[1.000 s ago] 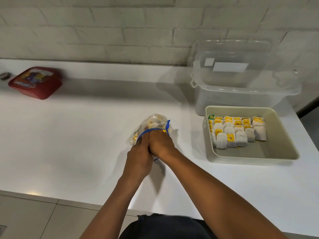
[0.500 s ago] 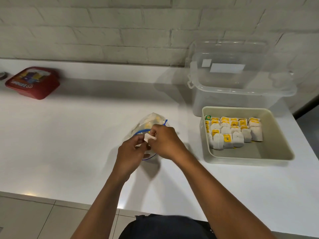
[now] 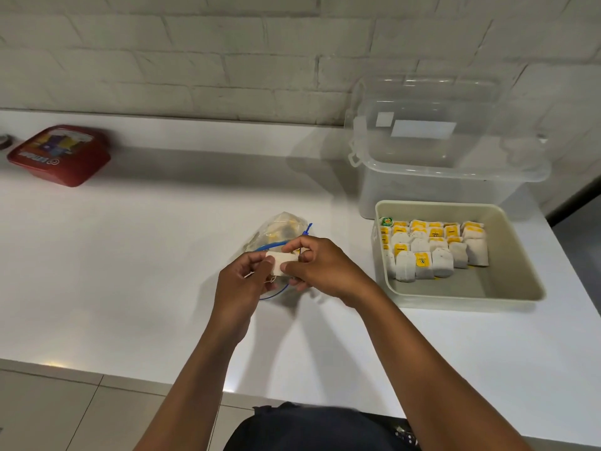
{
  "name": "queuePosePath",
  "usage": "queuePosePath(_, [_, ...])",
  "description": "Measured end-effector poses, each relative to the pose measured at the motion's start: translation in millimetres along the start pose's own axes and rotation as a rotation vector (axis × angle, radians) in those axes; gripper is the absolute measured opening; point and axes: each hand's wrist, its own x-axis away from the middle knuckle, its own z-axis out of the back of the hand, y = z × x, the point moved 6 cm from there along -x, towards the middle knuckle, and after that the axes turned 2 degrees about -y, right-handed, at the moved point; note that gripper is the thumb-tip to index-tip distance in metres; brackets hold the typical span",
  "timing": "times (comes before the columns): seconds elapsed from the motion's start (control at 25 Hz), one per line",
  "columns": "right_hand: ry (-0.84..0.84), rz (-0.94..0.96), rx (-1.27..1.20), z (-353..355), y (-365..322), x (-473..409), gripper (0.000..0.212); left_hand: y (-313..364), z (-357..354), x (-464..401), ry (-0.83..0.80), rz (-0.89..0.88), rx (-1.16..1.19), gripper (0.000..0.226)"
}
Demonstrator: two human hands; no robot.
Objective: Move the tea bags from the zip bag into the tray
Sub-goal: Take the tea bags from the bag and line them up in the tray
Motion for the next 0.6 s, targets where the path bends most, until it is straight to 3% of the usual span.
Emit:
queuePosePath(0.2, [0.004,0.014,0.136,1.9,3.9,4.6,0.015,3.5,5.0,5.0,0.027,-0.035,-0.059,0.011])
queuePosePath(0.32, [0.031,0.124,0.251,5.9,-3.9,14.5,0.015,19.7,-1.7,11.7,-0.083,-0.133,-0.193,0.019])
queuePosePath(0.6, [0.265,0.329,0.422,36.4,-19.4,40.2,0.003,47.6,-36.1,22.4,-0.174,-0.294,-0.309,0.012])
